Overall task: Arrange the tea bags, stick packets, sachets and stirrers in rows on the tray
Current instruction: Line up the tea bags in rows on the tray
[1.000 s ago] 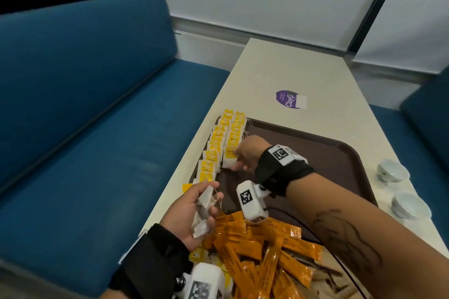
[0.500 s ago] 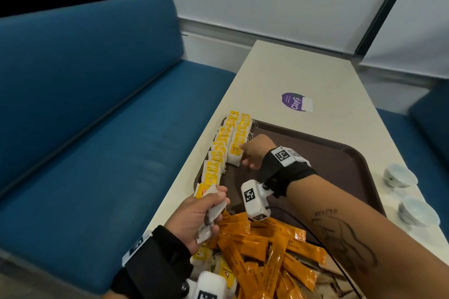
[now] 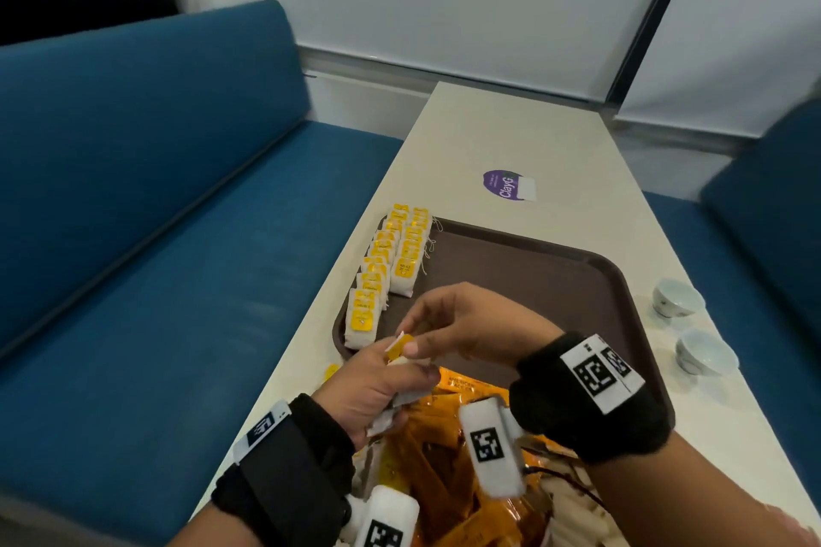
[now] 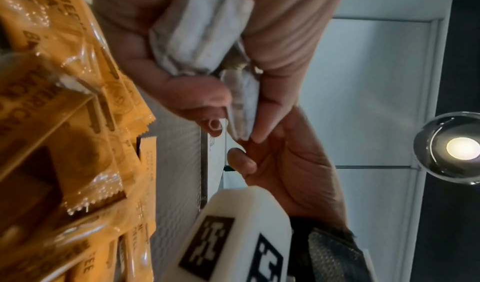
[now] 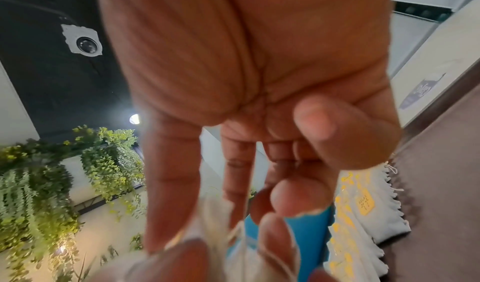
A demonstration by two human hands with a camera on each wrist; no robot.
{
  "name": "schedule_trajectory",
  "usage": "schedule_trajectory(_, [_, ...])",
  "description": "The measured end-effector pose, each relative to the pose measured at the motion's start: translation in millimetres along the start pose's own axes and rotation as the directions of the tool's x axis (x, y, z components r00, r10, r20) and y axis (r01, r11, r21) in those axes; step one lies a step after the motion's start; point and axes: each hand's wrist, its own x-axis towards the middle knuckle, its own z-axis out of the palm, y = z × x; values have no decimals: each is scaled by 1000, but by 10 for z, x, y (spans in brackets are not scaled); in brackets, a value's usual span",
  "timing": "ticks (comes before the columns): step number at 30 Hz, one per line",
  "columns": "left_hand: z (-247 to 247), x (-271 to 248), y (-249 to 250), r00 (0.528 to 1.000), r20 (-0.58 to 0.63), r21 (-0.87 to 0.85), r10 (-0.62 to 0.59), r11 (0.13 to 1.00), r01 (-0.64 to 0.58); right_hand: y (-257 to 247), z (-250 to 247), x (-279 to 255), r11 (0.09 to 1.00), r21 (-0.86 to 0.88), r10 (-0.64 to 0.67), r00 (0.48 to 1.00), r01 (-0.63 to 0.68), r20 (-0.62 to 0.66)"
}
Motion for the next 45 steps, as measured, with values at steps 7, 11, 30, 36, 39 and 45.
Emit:
schedule_trajectory(7, [-18,-85,-60,999,48,-96,-13,995,18,127,96,-196,983,143,-90,984,112,-152])
schedule_trajectory(11, [-46,-112,-72,999,32,-251,-11,968,18,202,167,-268,972,151,-120,931,181,-344])
schedule_trajectory(30, [-199,-12,19,982,-165,-8,93,995,-96,89,127,-87,952,307,100,955,-9,-281])
schedule_trajectory(36, [-352,12,17,959,-278,-142,55,985,-97,81,-193,460,997,67,68,843,-38,-534])
schedule_trajectory(39, [-401,20,-12,957,-289,-164,29,983,-80,200,-269,804,978,26,190,834,-207,-518])
schedule_trajectory(45, [-497,31,-36,949,-315,-200,11,977,-77,332,-201,1241,886,139,461,803,-442,-378])
